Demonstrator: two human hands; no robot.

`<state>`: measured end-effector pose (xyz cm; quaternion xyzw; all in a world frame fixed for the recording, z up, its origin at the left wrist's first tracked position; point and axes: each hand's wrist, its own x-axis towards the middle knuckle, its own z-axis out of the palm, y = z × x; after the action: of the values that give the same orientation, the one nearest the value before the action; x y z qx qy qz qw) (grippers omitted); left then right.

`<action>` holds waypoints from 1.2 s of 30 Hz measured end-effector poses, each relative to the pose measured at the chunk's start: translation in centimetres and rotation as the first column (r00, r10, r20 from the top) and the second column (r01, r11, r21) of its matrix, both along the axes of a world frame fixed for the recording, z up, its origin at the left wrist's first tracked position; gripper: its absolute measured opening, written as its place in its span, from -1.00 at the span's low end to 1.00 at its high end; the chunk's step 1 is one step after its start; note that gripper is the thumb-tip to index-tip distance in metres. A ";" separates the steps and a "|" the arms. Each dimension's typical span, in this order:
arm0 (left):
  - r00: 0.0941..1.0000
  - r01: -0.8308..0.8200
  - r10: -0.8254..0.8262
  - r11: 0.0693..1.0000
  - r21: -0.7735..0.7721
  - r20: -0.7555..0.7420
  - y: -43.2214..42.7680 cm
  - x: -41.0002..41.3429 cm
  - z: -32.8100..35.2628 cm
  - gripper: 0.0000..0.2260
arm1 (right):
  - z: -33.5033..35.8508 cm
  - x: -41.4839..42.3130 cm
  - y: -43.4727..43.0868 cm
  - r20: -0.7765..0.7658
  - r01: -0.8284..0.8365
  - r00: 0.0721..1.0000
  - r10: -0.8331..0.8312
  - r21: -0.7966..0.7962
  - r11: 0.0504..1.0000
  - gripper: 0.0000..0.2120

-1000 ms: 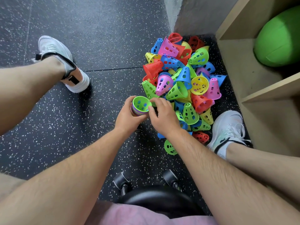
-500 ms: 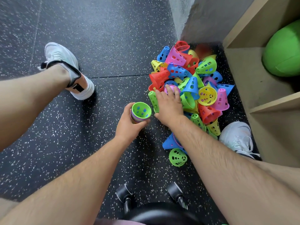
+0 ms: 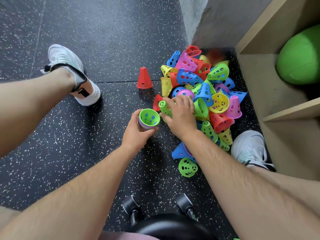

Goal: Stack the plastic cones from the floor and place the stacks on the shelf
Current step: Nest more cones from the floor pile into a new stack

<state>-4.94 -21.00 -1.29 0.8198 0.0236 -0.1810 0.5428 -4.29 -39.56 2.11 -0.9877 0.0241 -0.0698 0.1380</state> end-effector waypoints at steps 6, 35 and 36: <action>0.999 0.036 -0.036 0.999 0.017 0.005 0.2 -0.3 0.0 -0.35 | 1.1 -1.3 -0.1 0.111 -0.088 0.990 0.082 0.045 0.995 -0.50; 0.982 0.140 -0.142 0.990 0.022 0.121 -1.3 -2.4 7.1 -0.46 | 6.8 -2.4 1.4 -0.173 0.052 0.985 0.023 0.415 0.909 -0.31; 0.984 0.132 -0.131 0.991 0.001 0.124 -1.4 -2.4 7.2 -0.46 | 6.9 -2.6 1.2 -0.186 0.053 0.982 0.028 0.418 0.907 -0.36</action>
<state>-7.32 -22.44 5.86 0.8274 -0.0651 -0.1652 0.5329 -6.89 -38.36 9.03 -0.9367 0.0577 0.0297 0.3441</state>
